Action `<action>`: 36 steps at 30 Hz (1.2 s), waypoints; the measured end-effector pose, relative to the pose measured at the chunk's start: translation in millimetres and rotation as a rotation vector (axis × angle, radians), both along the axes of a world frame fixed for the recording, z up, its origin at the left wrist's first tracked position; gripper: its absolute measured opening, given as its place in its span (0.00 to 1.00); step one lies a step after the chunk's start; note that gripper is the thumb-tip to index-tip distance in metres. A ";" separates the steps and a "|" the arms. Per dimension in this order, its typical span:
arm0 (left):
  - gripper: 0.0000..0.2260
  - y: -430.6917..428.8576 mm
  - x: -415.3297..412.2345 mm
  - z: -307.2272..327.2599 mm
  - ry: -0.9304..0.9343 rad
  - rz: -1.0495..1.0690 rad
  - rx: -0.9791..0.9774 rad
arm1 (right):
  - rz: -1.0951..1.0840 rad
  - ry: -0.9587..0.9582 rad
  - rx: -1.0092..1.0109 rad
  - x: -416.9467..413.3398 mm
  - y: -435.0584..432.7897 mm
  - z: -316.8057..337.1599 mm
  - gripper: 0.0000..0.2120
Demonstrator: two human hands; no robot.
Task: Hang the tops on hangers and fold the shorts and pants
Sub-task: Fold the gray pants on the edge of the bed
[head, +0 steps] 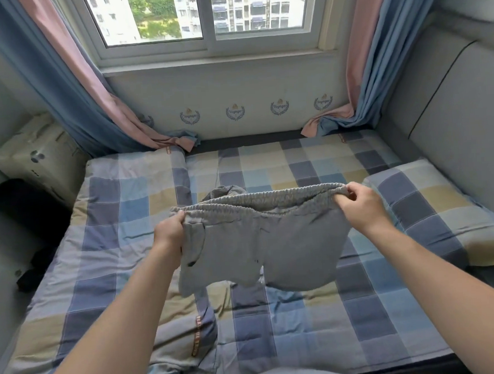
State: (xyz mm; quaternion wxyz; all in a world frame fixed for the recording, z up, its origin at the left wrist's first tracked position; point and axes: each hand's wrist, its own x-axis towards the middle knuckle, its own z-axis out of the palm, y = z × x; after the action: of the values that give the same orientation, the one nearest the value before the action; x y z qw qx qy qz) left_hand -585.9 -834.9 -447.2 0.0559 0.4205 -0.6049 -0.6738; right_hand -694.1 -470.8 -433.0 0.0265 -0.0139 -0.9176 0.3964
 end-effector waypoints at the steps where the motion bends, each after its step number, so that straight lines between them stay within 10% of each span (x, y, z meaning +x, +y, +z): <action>1: 0.13 3.0 -3.2 6.4 -0.060 -0.019 0.144 | -0.026 -0.013 -0.016 -1.2 -5.4 5.4 0.10; 6: 0.19 31.0 -5.7 36.6 -0.013 -0.095 0.413 | 0.055 -0.145 -0.302 10.6 -42.4 32.6 0.08; 15: 0.13 91.2 9.1 81.5 0.390 -0.532 0.271 | 0.536 -0.197 -0.529 56.7 -98.4 78.8 0.03; 21: 0.29 97.1 17.6 75.3 0.576 -0.825 0.143 | 0.587 -0.086 -0.495 66.7 -102.9 92.5 0.00; 29: 0.18 120.0 17.8 53.1 0.444 -0.520 0.149 | 0.350 0.077 -0.435 54.7 -56.0 56.6 0.15; 33: 0.12 119.1 15.5 47.4 0.411 -0.567 0.398 | 0.264 -0.470 -0.678 56.1 -18.4 5.9 0.56; 36: 0.13 120.7 11.1 39.7 0.396 -0.561 0.518 | 0.450 -0.913 -0.941 60.4 -10.2 -18.6 0.47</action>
State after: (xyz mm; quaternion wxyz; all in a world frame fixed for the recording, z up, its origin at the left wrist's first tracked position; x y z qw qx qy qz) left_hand -574.8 -714.2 -407.5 -0.1218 0.1023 -0.4843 -0.8603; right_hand -633.7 -481.0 -451.6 -0.4540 0.0012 -0.5480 0.7026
